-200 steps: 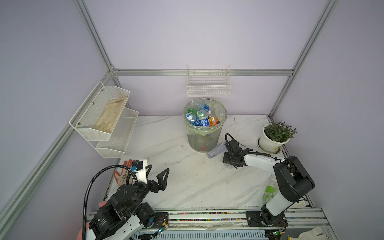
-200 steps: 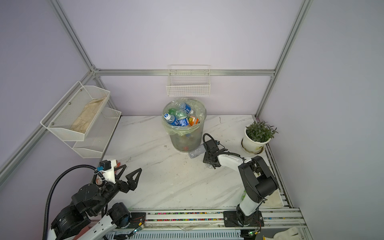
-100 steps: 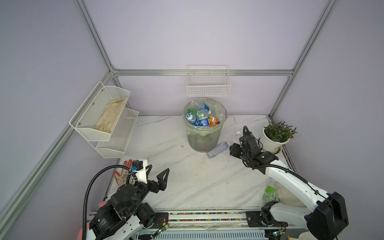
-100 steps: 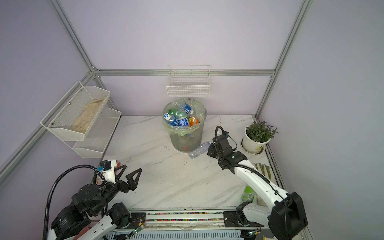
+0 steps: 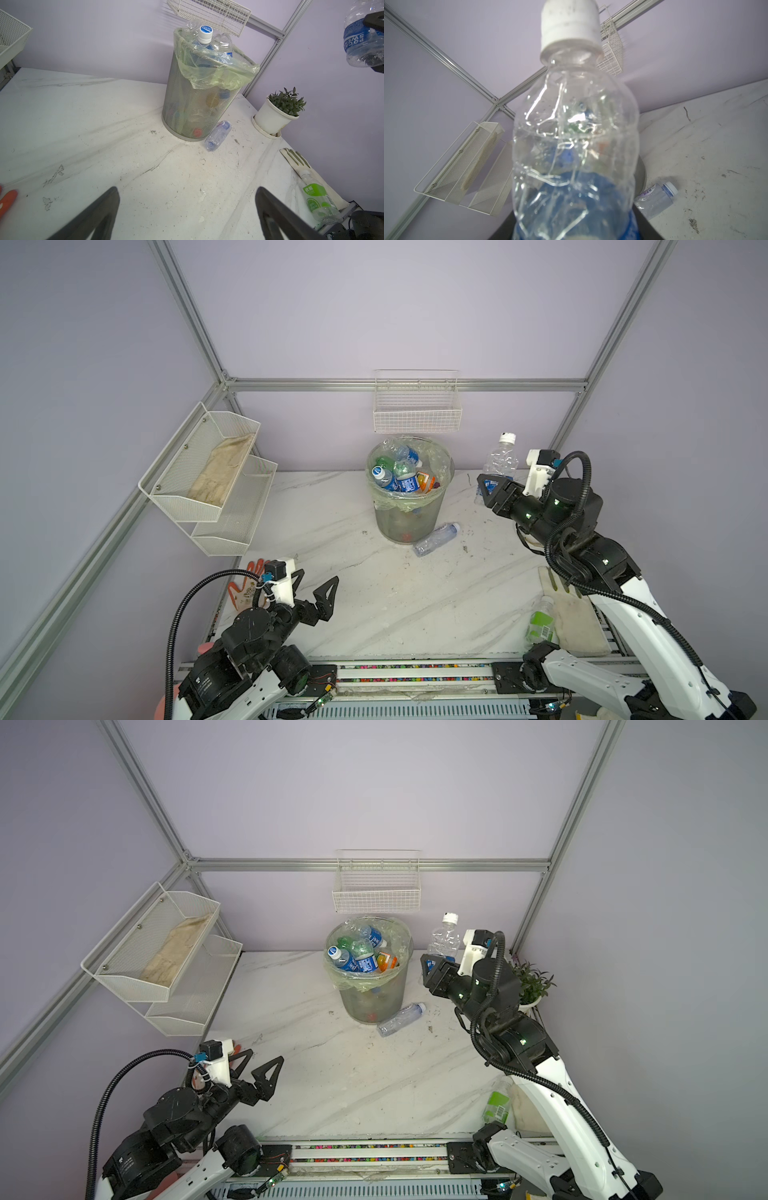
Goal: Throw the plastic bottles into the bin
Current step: 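Carry the blue-labelled bottle up and over the bin with the right gripper, then open the right gripper to drop the blue-labelled bottle into the bin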
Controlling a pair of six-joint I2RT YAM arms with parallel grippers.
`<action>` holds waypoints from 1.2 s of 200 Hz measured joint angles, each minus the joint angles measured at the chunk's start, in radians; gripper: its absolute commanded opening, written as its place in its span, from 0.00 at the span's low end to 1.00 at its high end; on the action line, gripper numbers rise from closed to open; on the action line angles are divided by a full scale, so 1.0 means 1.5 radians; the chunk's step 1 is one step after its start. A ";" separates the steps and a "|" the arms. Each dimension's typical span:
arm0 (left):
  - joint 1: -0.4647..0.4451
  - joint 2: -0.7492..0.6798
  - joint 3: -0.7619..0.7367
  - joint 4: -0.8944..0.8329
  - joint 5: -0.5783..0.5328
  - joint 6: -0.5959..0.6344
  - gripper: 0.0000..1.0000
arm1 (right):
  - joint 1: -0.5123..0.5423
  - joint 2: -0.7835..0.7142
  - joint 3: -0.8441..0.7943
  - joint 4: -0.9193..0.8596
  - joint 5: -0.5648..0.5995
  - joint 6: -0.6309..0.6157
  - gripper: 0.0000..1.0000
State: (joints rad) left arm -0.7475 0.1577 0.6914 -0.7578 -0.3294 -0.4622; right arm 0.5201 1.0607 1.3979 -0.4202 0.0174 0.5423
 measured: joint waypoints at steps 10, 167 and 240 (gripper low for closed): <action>0.000 0.000 0.000 0.000 0.000 0.000 1.00 | 0.001 0.039 0.041 -0.010 -0.002 -0.006 0.26; -0.009 -0.005 -0.010 0.006 0.000 0.001 1.00 | 0.110 0.401 0.402 -0.166 0.157 -0.056 0.98; -0.009 -0.003 -0.010 0.006 0.000 0.001 1.00 | 0.103 0.314 0.289 -0.143 0.171 -0.056 0.98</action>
State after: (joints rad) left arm -0.7616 0.1532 0.6765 -0.7483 -0.3294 -0.4606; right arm 0.6743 1.5318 1.8317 -0.6346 0.2737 0.4583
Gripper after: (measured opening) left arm 0.998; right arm 0.976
